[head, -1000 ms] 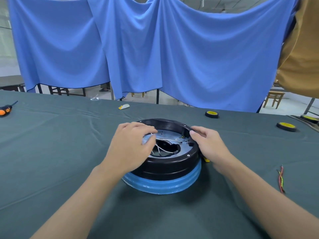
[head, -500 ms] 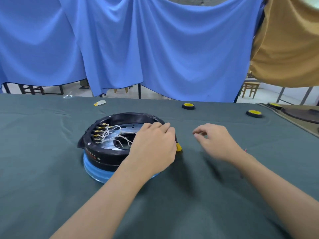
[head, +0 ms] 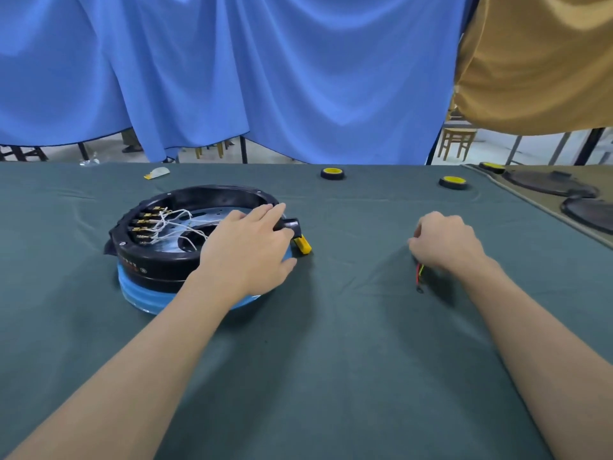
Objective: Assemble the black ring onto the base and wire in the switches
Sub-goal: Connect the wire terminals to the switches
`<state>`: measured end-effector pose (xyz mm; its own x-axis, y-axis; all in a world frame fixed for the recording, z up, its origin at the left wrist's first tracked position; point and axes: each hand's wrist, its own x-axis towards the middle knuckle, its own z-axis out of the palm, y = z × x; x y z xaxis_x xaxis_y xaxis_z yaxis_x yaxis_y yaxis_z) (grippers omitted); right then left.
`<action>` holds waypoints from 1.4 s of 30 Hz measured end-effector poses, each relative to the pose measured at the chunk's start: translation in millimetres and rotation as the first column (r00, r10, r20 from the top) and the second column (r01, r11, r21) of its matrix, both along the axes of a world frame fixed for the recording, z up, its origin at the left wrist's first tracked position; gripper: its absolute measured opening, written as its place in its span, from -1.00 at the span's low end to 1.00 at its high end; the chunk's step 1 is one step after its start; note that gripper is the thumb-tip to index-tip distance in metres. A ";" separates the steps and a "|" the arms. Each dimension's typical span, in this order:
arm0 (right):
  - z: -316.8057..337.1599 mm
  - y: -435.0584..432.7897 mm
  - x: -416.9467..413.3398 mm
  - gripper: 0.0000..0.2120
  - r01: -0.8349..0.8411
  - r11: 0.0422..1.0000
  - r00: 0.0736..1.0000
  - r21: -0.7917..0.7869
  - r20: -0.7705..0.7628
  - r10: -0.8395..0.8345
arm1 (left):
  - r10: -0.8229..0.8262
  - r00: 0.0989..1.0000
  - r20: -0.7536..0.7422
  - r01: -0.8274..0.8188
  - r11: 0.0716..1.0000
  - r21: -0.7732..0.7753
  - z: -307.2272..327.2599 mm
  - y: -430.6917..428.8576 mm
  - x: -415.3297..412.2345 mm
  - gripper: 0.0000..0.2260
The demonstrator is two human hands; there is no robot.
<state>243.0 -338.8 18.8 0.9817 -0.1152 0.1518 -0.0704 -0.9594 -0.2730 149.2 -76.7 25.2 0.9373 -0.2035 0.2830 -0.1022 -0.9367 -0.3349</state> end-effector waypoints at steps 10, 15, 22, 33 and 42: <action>-7.1 16.6 -6.5 -0.76 -0.423 0.897 0.906 0.125 0.034 0.422 | -0.006 1.000 0.001 0.006 0.999 -0.051 0.1 -0.7 -1.0 -0.53; -2.4 22.0 -11.2 -0.77 -0.475 0.863 0.878 0.171 0.163 0.451 | 0.001 1.000 0.010 -0.001 0.999 -0.052 1.2 -1.2 -1.9 -0.54; -2.4 16.3 -9.8 -0.83 -0.442 0.896 0.897 0.046 0.011 0.442 | 0.015 1.000 0.016 -0.014 0.999 -0.035 0.9 -2.3 -2.7 -0.54; -7.9 20.9 -10.9 -0.70 -0.379 0.925 0.921 0.001 0.103 0.377 | 0.019 1.000 -0.007 -0.019 0.995 -0.096 1.9 -3.5 -5.0 -0.56; -1.8 26.4 -18.8 -0.65 -0.611 0.791 0.735 -0.037 0.346 0.583 | 0.006 1.000 -0.013 -0.013 0.737 -0.676 17.4 3.5 -9.3 -0.68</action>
